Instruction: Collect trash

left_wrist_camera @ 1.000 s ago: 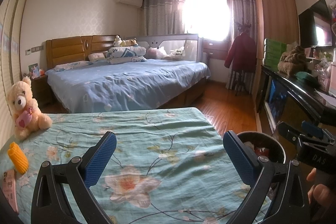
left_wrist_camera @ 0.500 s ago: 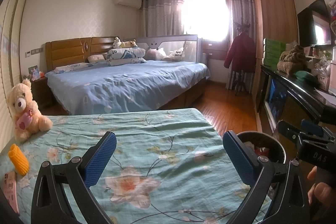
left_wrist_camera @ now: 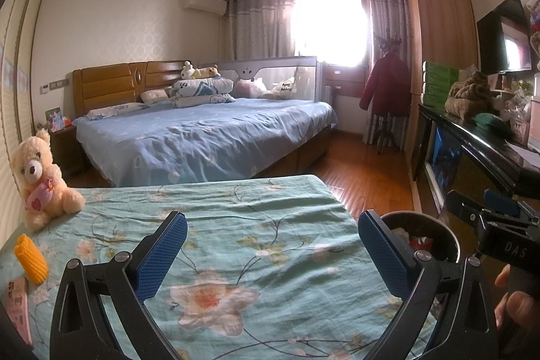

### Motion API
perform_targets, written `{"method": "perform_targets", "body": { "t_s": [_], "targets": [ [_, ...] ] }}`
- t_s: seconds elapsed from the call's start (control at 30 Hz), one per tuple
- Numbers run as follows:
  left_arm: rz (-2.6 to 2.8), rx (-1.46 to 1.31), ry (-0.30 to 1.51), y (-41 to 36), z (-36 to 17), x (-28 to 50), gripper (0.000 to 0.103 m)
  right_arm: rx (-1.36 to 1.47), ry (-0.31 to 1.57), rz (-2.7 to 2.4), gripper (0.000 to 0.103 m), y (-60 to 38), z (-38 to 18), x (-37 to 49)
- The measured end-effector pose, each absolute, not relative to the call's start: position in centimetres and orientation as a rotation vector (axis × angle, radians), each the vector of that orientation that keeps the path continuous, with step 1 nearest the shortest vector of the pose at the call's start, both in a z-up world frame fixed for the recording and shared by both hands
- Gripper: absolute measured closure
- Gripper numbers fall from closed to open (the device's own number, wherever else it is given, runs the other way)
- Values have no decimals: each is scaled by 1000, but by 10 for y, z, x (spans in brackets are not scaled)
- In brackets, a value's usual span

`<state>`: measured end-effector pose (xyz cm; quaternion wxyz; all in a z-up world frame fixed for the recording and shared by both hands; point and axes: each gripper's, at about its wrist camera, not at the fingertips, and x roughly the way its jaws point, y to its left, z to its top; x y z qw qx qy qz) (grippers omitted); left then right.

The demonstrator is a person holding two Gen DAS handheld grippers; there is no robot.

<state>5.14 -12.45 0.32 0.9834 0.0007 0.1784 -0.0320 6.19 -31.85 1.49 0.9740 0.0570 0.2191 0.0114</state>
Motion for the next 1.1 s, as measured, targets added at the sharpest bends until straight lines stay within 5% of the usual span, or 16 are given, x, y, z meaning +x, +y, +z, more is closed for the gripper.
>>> {"method": "perform_targets", "body": {
  "t_s": [1.1],
  "targets": [
    [-64,4,365,-118,2,55,1,122,445,28,0,-313,18,63]
  ]
}}
